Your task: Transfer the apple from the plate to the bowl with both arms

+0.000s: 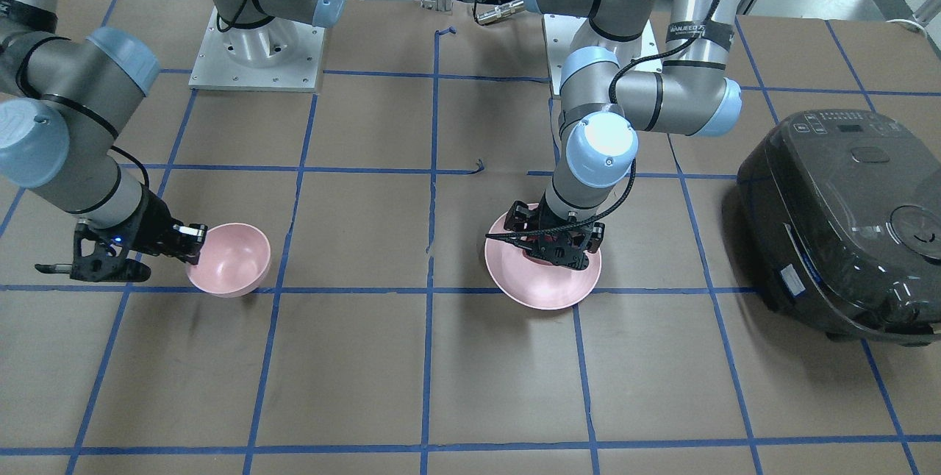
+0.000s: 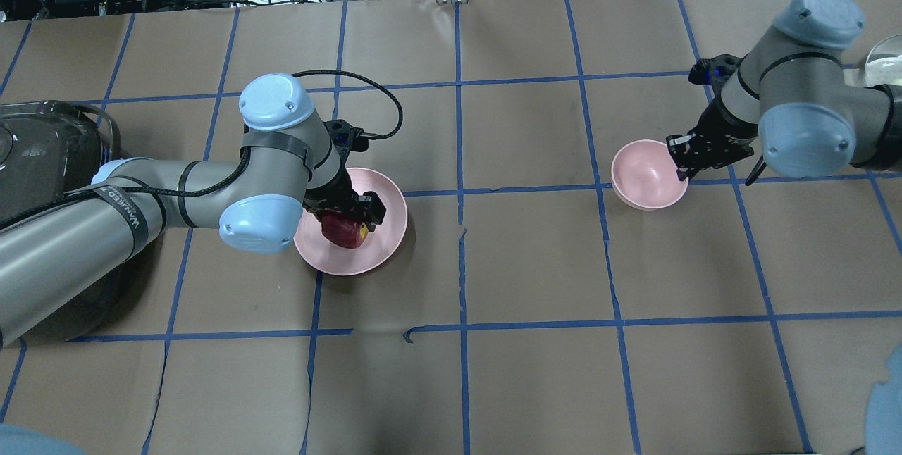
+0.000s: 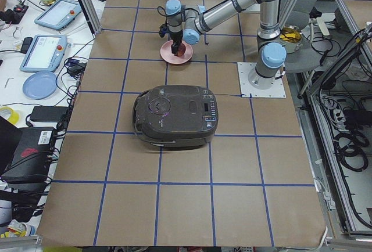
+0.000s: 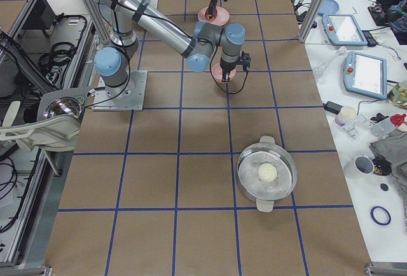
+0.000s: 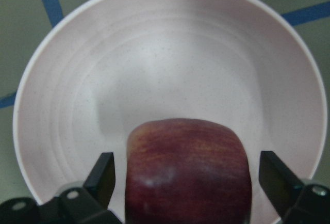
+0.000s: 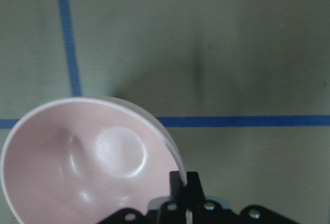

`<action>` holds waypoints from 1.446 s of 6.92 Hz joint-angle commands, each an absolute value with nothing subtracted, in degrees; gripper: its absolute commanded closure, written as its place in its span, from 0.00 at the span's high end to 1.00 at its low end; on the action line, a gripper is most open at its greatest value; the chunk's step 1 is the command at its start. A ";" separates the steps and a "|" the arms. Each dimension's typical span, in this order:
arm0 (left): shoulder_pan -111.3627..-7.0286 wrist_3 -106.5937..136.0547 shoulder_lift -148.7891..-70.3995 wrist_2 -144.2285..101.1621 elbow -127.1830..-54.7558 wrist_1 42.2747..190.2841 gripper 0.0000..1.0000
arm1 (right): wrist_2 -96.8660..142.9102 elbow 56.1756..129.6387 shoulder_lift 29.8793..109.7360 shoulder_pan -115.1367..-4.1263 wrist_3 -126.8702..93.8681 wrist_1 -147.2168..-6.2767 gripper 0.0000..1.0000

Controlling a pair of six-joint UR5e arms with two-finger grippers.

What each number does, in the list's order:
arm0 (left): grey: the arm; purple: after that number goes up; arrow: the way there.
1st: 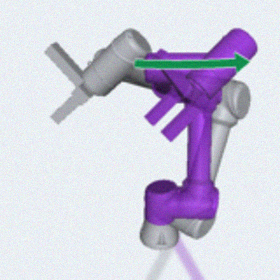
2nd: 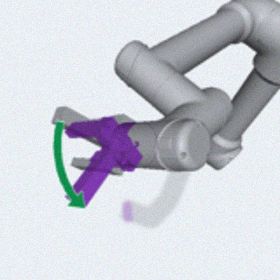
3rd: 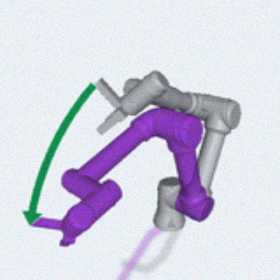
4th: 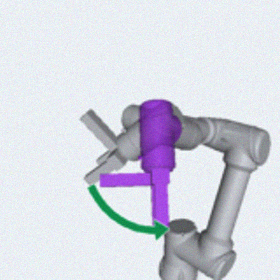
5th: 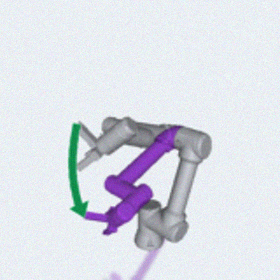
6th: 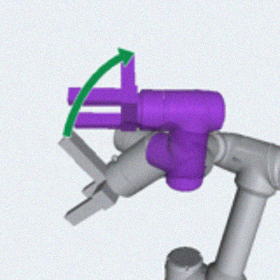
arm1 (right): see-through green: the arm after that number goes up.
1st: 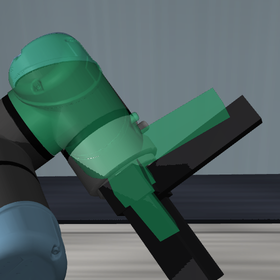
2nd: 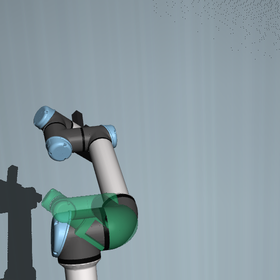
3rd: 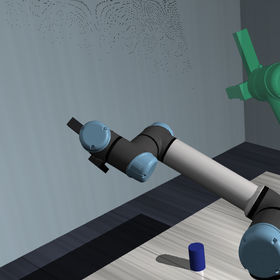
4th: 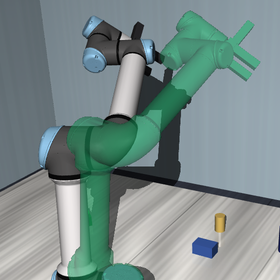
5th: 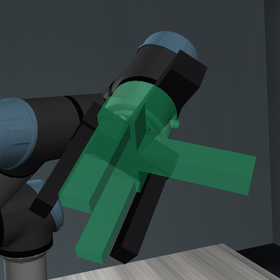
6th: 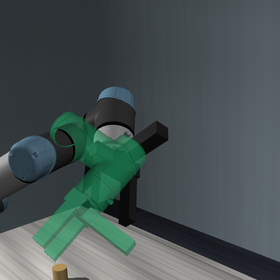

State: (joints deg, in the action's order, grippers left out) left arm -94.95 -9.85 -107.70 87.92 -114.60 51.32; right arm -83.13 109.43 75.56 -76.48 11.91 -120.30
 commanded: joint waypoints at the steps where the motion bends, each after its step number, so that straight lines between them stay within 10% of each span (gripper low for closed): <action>1: -94.40 -9.23 -106.53 88.33 -115.04 51.85 0.08 | -80.50 108.98 74.80 -88.35 -1.51 -121.19 0.00; 4: -94.48 -8.26 -103.29 87.19 -113.56 53.17 0.00 | -80.94 109.51 72.61 -92.46 -4.48 -121.38 0.00; 5: -94.22 -7.04 -101.27 86.06 -109.99 60.57 0.00 | -81.99 109.51 72.51 -92.46 -4.48 -121.38 0.67; 6: -95.78 -3.99 -99.86 83.96 -105.95 64.82 0.00 | -82.87 109.08 72.86 -92.46 -4.57 -121.46 1.00; 10: -103.96 13.32 -97.64 76.76 -100.55 70.67 0.00 | -90.00 95.77 81.27 -92.46 -4.66 -103.18 1.00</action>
